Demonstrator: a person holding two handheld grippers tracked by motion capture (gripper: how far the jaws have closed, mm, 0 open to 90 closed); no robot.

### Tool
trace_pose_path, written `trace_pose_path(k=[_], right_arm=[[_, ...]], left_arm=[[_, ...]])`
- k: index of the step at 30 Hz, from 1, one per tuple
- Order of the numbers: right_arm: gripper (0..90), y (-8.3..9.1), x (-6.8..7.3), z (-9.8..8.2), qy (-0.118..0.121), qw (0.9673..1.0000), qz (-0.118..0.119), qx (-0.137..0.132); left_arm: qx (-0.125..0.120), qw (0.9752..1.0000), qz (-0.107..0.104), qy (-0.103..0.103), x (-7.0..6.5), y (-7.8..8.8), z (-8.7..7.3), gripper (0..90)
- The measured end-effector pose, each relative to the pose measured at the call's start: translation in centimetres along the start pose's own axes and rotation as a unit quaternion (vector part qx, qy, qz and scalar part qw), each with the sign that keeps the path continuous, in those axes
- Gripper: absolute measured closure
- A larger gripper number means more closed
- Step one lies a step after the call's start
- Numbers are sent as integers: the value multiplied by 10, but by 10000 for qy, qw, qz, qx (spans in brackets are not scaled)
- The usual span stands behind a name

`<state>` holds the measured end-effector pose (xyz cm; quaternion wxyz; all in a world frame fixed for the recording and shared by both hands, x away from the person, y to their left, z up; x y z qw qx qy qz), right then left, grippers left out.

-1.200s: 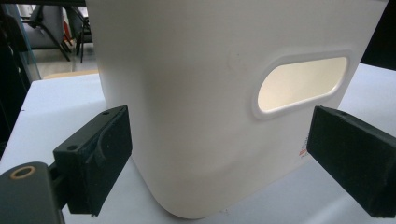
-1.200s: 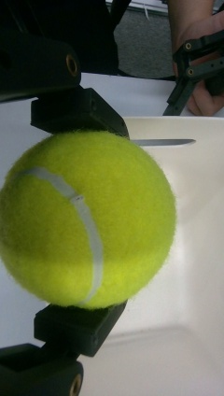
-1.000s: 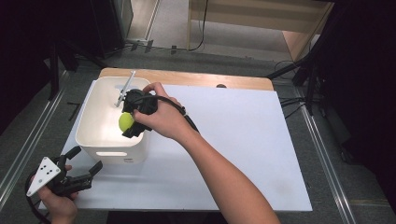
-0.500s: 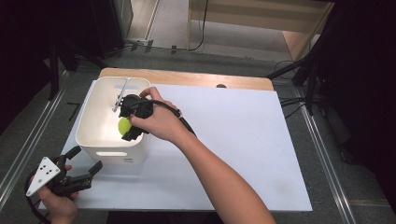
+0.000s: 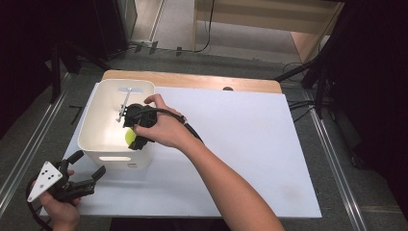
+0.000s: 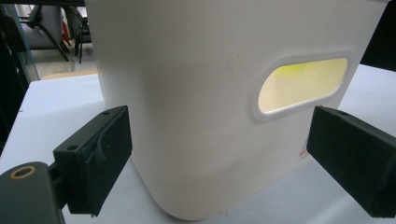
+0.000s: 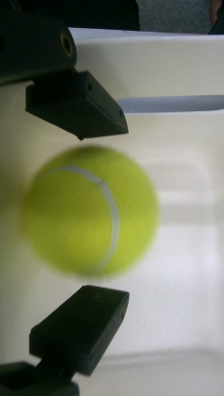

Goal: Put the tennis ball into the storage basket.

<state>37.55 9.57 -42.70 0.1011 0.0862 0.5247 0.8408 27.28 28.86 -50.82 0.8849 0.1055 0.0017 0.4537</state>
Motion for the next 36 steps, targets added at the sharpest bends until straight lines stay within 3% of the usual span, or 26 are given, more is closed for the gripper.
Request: trace_pose_path(k=[8, 15, 18, 25, 36], right_arm=[[103, 20, -2, -2, 2, 9992, -132, -364], [91, 34, -4, -14, -218, 9973, -314, -624], [0, 40, -6, -20, -288, 9967, -414, -638], [0, 51, -9, -34, -416, 9945, -536, -794], [0, 59, -20, -69, -809, 9903, -706, -883]], left_arm=[[18, 10000, -2, -6, 0, 0, 0, 73], [35, 10000, 8, -30, -1, -1, 0, 73], [63, 10000, 5, -58, -1, -2, -1, 73], [77, 9999, 19, -72, -1, -2, -1, 73], [80, 9999, 10, -96, -1, -1, -1, 73]])
Point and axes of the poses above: each handheld gripper's, and its own axes: y roughly backward along the jaws, z roughly out of its top, x roughly to its left, the point moved 6 cm from there along -y, roughly forward along the jaws, and after that the axes turned 7 degrees about -y, right-handed, at the moved point
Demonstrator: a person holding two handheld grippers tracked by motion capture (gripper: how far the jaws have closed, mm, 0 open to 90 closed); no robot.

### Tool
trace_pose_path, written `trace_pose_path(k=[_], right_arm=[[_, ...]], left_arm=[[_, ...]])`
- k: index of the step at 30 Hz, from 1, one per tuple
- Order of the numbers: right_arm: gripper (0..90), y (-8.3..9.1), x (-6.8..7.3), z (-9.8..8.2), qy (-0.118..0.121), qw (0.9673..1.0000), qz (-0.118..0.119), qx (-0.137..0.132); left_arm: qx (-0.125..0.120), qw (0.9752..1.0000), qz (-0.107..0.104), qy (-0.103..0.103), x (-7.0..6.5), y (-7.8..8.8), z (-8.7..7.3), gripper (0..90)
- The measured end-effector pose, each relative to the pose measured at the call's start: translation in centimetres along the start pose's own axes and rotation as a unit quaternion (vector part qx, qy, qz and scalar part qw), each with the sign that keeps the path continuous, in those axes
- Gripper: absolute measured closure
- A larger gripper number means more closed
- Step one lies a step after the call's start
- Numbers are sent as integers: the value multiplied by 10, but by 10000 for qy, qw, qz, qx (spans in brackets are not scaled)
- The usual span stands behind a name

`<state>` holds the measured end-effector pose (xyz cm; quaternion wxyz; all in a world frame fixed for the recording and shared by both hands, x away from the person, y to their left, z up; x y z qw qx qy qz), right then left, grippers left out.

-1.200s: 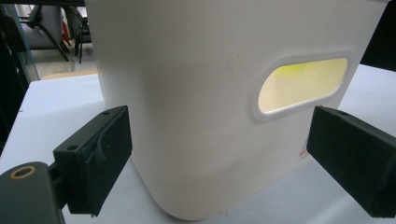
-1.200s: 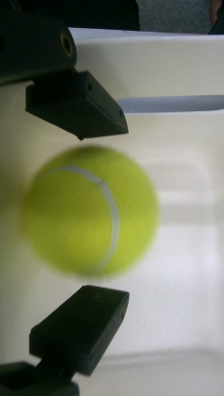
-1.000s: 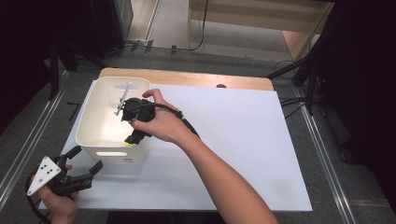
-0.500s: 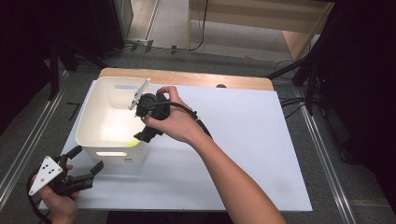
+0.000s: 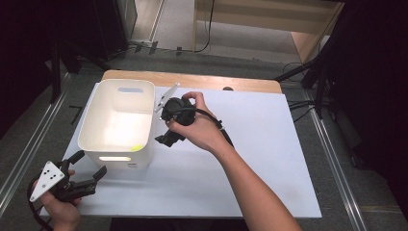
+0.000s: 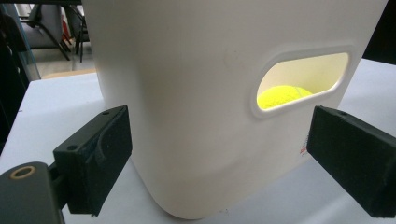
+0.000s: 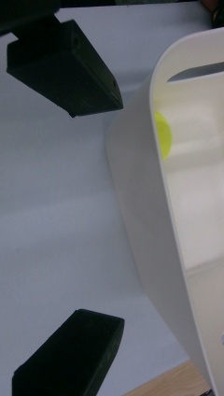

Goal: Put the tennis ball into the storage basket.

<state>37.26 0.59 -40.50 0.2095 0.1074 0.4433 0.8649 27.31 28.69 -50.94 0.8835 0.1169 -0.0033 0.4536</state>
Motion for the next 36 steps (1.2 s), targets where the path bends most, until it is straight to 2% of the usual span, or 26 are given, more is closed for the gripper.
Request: trace_pose_path(k=[11, 14, 21, 26, 36], right_arm=[[0, 8, -10, -26, -225, 9997, -47, -111], [0, 11, -12, -35, -308, 9995, -57, -49], [0, 17, -18, -53, -284, 9995, -38, -125], [0, 22, -21, -67, -468, 9987, -101, -169], [0, 33, -30, -96, -653, 9972, -182, -309]], left_arm=[[12, 10000, 12, -9, 0, 0, 0, 73], [10, 10000, 14, -9, 0, 0, 0, 73], [22, 10000, 11, -14, 0, 0, 0, 73], [26, 10000, 19, -13, 0, 0, 0, 73], [32, 10000, 22, -18, 0, 0, 0, 73]])
Point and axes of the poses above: each handheld gripper's, and its own axes: y roughly backward along the jaws, z roughly out of its top, x roughly to its left, the point moved 6 cm from there along -y, roughly forward along the jaws, and after that the axes turned 7 degrees about -y, right-handed, at the moved point
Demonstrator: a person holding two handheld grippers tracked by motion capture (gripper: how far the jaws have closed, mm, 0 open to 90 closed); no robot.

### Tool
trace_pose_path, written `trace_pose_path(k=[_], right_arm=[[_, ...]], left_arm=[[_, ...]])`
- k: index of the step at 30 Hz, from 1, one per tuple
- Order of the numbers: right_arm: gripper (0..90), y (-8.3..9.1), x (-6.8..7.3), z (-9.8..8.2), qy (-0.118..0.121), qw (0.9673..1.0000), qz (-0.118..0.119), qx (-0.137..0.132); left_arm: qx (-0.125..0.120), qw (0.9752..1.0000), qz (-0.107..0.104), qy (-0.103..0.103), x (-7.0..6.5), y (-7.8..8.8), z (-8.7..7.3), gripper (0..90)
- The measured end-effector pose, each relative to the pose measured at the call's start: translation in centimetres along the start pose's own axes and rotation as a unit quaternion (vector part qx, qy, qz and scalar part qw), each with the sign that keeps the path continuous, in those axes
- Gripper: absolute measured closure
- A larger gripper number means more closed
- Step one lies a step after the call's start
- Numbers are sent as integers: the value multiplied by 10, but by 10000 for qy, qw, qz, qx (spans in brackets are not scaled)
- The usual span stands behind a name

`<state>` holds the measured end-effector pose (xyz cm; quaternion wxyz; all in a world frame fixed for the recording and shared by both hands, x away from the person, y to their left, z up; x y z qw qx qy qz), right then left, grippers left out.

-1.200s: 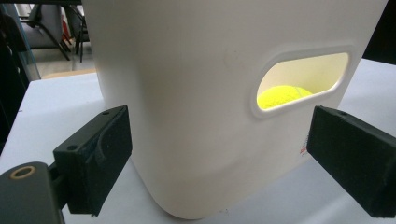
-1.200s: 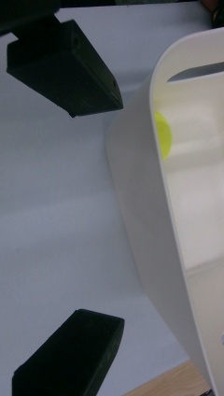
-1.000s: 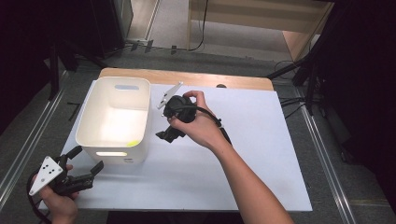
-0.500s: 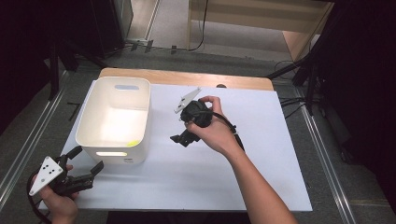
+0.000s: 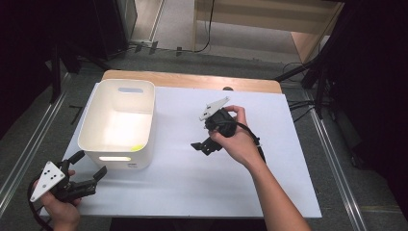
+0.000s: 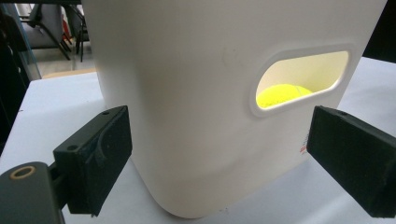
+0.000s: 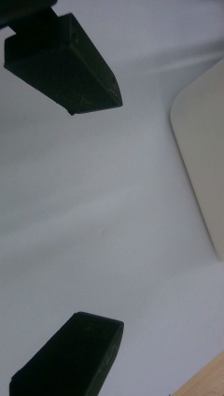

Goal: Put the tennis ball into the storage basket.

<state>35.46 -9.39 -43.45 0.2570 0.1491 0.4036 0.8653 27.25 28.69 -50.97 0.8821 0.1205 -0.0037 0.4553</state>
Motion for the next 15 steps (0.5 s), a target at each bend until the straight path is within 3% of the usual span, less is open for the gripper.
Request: trace_pose_path(k=[15], right_arm=[[0, 12, -16, -43, -405, 9988, -154, -224]], left_arm=[[4, 10000, 9, -15, 0, 0, 0, 73]])
Point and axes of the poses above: each handheld gripper's, and its own axes: y roughly backward along the jaws, z roughly out of its top, x roughly to its left, the point moved 6 cm from there along -y, roughly forward along the jaws, and after that the axes turned 7 degrees about -y, right-handed, at the moved point
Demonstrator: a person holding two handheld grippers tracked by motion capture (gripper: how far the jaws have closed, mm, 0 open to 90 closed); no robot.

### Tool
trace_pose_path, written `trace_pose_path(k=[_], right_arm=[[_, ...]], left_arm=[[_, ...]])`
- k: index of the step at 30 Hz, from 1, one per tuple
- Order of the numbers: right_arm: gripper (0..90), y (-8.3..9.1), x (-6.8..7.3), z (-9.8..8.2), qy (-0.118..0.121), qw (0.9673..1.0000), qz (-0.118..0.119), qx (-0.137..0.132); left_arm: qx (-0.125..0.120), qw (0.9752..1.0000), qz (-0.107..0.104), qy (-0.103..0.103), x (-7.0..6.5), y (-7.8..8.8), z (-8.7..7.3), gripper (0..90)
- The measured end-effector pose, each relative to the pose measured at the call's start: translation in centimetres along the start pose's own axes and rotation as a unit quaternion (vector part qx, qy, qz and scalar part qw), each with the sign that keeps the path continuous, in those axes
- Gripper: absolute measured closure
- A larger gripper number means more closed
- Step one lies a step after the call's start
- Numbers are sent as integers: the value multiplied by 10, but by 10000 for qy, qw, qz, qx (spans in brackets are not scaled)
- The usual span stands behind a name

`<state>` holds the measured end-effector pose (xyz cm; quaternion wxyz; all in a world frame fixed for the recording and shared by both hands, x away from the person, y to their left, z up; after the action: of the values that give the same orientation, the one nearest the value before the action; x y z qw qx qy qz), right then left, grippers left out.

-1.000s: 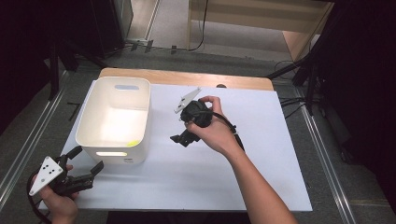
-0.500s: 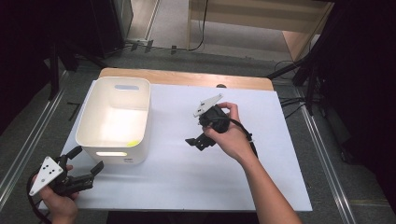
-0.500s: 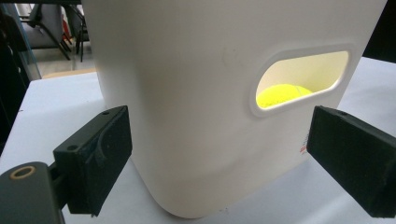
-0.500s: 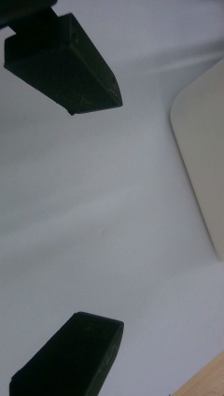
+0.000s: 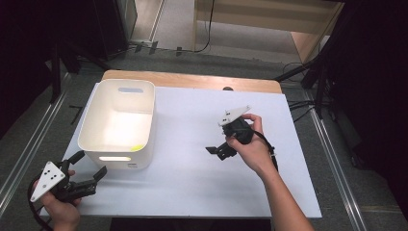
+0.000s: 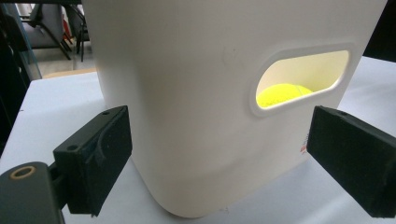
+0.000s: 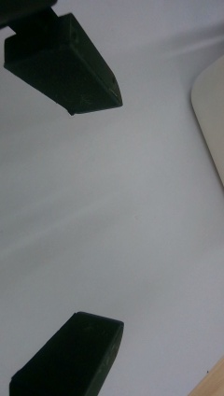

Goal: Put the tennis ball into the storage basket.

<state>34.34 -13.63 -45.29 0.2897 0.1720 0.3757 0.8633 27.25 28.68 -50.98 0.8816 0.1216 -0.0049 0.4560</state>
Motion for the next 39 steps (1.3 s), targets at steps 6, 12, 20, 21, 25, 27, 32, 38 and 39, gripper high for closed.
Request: trace_pose_path(k=[6, 12, 20, 21, 25, 27, 32, 38, 39], right_arm=[[0, 2, -4, -15, -150, 9998, 0, -164], [0, 4, -7, -29, -288, 9991, 5, -306], [0, 7, -10, -49, -414, 9975, 2, -565], [0, 7, -11, -51, -415, 9973, -14, -604], [0, 9, -13, -61, -504, 9958, -37, -763], [0, 10, -14, -66, -531, 9950, -39, -846], [0, 14, -15, -78, -589, 9930, -77, -1023], [0, 18, -18, -92, -714, 9902, -144, -1191], [0, 19, -19, -94, -726, 9896, -156, -1233]], left_arm=[[-3, 10000, 6, 4, 0, 0, 0, 73], [-3, 10000, 7, 10, 0, 0, 0, 73], [7, 10000, 8, -9, 0, 0, 0, 73], [9, 10000, 9, -15, 0, 0, 0, 73], [10, 10000, 13, -6, -1, 0, 0, 73], [11, 10000, 15, -6, -1, 0, 0, 73], [3, 10000, 12, -10, 0, 0, 0, 73], [2, 10000, 18, -13, 0, 0, 0, 73], [-2, 10000, 16, -1, -1, 0, 0, 73]])
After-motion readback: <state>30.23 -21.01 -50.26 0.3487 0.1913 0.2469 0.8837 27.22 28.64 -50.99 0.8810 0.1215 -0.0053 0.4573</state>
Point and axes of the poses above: each handheld gripper's, and its own axes: y roughly backward along the jaws, z roughly out of its top, x roughly to its left, the point moved 6 cm from there along -y, roughly forward along the jaws, and after that the axes turned 7 degrees about -y, right-handed, at the moved point
